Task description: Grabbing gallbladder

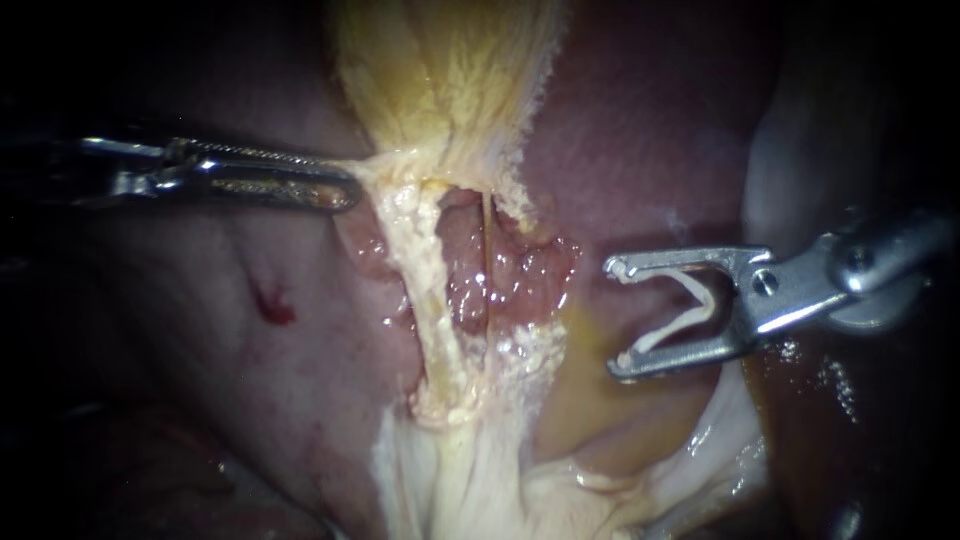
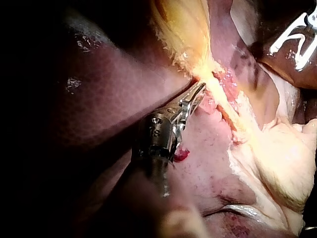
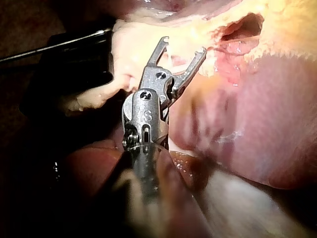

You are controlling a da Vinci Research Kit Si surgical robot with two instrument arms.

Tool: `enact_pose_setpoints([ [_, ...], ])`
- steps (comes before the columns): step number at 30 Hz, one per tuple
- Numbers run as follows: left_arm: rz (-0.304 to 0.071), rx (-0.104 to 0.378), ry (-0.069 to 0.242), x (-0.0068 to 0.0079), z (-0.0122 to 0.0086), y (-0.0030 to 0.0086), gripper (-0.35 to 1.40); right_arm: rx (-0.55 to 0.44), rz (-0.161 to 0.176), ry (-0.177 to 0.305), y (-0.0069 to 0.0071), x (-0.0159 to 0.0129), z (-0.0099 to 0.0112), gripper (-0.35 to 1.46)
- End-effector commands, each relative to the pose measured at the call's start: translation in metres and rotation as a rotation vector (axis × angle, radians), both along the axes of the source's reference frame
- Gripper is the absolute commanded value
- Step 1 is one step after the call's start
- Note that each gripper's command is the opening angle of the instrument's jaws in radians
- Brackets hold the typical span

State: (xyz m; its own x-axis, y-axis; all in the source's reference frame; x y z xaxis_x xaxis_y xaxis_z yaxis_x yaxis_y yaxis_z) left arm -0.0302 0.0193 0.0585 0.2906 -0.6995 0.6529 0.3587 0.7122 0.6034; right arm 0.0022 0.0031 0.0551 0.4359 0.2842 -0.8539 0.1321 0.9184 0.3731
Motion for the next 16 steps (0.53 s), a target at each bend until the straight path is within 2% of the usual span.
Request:
enact_pose_setpoints([
  [1,-0.002,-0.001,-0.001,0.0000,-0.0001,0.0000,-0.35,0.000,0.000,0.000,0.0000,0.0000,0.0000,0.46],
  [16,-0.004,0.000,0.000,0.0000,-0.0001,-0.0001,-0.35,0.000,0.001,0.000,0.0000,0.0000,0.0000,0.46],
])
